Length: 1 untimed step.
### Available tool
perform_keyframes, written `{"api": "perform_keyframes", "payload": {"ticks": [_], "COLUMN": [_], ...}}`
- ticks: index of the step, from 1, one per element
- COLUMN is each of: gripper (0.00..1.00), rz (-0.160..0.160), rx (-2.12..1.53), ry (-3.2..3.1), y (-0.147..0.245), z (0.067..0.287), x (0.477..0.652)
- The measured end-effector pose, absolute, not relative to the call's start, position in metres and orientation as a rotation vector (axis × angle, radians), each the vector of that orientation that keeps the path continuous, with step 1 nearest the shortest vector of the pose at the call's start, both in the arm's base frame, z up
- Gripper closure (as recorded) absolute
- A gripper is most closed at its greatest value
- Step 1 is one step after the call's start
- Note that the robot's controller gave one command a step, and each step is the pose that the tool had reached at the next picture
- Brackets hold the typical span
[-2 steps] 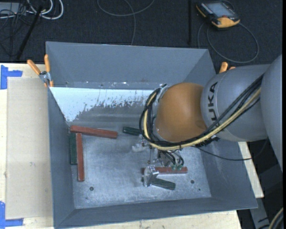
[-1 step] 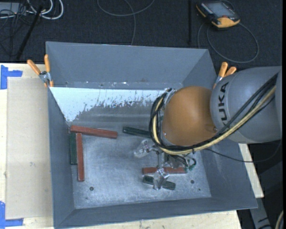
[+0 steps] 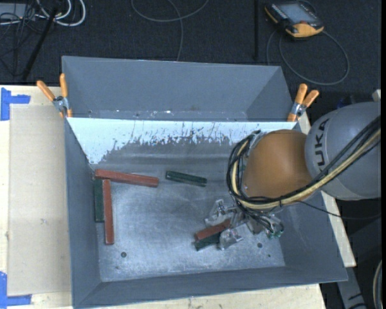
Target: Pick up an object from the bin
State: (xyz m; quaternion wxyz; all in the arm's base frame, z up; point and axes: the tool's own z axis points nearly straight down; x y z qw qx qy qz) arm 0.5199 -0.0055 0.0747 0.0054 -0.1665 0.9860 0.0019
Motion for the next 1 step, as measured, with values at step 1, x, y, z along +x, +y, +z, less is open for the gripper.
{"api": "perform_keyframes", "payload": {"ticks": [1], "gripper": [1.00], "rz": [0.006], "rx": [-0.521], "ry": [3.087], "y": [-0.0055], "z": [0.0747], "x": [0.5199]}}
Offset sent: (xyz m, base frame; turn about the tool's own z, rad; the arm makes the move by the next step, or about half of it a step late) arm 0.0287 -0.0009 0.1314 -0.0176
